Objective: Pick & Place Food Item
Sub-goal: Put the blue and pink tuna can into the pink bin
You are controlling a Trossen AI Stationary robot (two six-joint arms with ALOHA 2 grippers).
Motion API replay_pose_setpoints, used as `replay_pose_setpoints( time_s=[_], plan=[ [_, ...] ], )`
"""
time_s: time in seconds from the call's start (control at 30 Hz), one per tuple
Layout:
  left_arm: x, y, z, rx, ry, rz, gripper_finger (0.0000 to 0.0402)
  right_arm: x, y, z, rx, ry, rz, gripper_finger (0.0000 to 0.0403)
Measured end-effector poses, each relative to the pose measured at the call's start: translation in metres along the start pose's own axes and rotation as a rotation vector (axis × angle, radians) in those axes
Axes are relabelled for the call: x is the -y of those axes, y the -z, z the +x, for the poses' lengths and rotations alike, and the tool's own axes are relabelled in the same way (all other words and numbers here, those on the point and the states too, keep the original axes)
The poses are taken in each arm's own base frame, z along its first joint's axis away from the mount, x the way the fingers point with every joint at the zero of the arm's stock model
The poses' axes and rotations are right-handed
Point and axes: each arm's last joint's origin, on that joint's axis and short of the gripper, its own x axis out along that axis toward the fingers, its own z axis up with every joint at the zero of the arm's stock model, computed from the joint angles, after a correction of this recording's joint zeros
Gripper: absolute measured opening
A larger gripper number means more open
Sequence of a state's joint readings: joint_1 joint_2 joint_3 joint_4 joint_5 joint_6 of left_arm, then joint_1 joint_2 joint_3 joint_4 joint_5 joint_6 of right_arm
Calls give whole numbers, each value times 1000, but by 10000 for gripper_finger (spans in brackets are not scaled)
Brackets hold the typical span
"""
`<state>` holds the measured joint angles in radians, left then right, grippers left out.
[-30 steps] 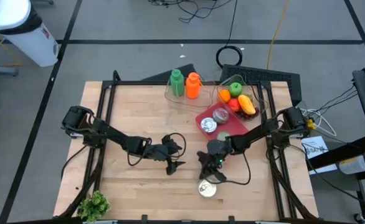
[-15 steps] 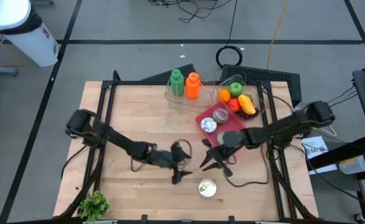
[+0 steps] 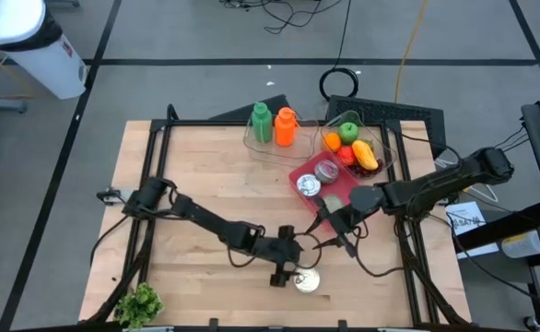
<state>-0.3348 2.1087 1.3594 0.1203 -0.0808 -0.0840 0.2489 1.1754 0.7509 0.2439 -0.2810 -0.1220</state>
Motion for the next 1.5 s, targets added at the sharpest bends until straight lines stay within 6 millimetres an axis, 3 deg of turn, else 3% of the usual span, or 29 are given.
replay_pose_setpoints(
  time_s=[0.23,0.37,0.57,0.7,0.83,0.9,1.0,1.17,1.33,1.5],
  plan=[
    [-20,17,-5,-212,-176,-110,356,-1,1,-2,-21,-5,0,175],
    [-25,38,-9,-385,-266,-146,355,-1,3,-2,-46,-3,-16,170],
    [-25,43,-12,-433,-291,-159,356,-2,6,-2,-69,28,35,169],
    [-26,42,-11,-420,-289,-163,356,-6,20,-2,-103,23,165,169],
    [-25,41,-11,-411,-280,-162,356,-17,44,-2,-170,16,35,169],
    [-25,41,-11,-411,-279,-162,356,-20,53,-1,-180,96,9,171],
    [-25,42,-10,-414,-268,-164,356,-19,60,6,-191,201,17,189],
    [-25,43,-14,-455,-236,-173,356,-16,81,27,-304,211,57,251],
    [-26,29,-39,-461,-274,-208,356,-11,89,45,-402,229,-111,305],
    [-25,8,-56,-384,-253,-191,356,-4,78,57,-460,204,-266,319]
  ],
)
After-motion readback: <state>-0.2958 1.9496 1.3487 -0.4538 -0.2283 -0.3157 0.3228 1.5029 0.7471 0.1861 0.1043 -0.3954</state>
